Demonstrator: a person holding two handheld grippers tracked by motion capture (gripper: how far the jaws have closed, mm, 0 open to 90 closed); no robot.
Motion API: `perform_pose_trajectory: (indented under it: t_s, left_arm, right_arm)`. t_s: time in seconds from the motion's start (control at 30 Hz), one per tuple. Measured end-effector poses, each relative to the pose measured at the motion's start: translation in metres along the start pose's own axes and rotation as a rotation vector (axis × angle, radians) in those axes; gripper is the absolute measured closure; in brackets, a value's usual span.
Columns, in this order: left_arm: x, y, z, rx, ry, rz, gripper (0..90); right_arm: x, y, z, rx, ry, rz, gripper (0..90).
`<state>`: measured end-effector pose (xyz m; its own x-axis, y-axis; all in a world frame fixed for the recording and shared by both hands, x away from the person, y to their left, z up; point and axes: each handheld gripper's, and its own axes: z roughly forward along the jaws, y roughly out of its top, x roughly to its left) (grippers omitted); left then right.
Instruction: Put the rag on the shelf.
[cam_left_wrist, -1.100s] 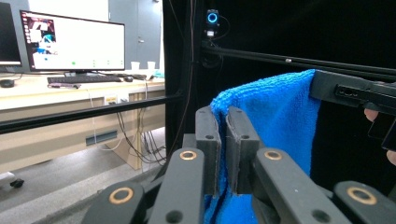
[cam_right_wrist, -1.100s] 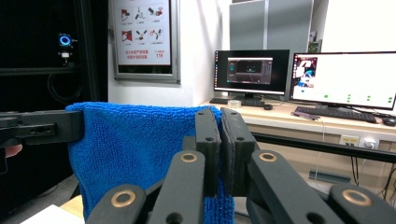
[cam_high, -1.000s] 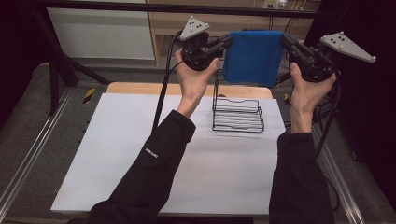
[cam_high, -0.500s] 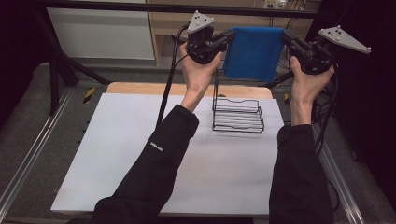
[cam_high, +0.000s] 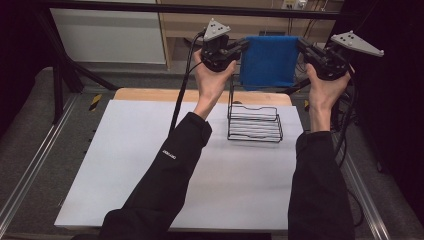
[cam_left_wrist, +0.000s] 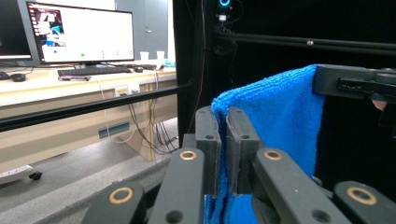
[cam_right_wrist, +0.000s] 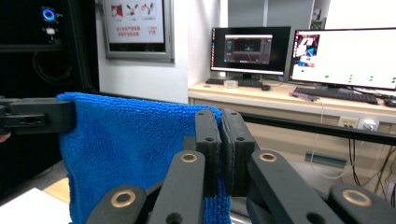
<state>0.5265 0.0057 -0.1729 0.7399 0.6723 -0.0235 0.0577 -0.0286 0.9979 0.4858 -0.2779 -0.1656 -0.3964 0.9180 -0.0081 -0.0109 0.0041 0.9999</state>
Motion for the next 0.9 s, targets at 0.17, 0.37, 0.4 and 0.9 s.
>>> perform_pose_trajectory:
  t_s: [0.17, 0.37, 0.4, 0.9]
  left_arm:
    - [0.000, -0.010, 0.001, 0.023, -0.008, 0.009, 84.6]
    - [-0.001, -0.022, 0.004, 0.049, -0.023, 0.006, 84.6]
    - [-0.001, -0.023, 0.004, 0.053, -0.024, 0.011, 84.6]
    - [-0.005, -0.041, -0.005, 0.080, -0.056, 0.034, 84.5]
  right_arm:
    - [-0.002, -0.012, 0.000, 0.036, -0.004, -0.006, 87.1]
    - [-0.005, -0.025, -0.001, 0.059, -0.001, 0.006, 87.0]
    - [-0.005, -0.027, -0.002, 0.063, 0.000, 0.004, 87.0]
    - [-0.002, -0.043, -0.016, 0.099, 0.029, -0.004, 86.8]
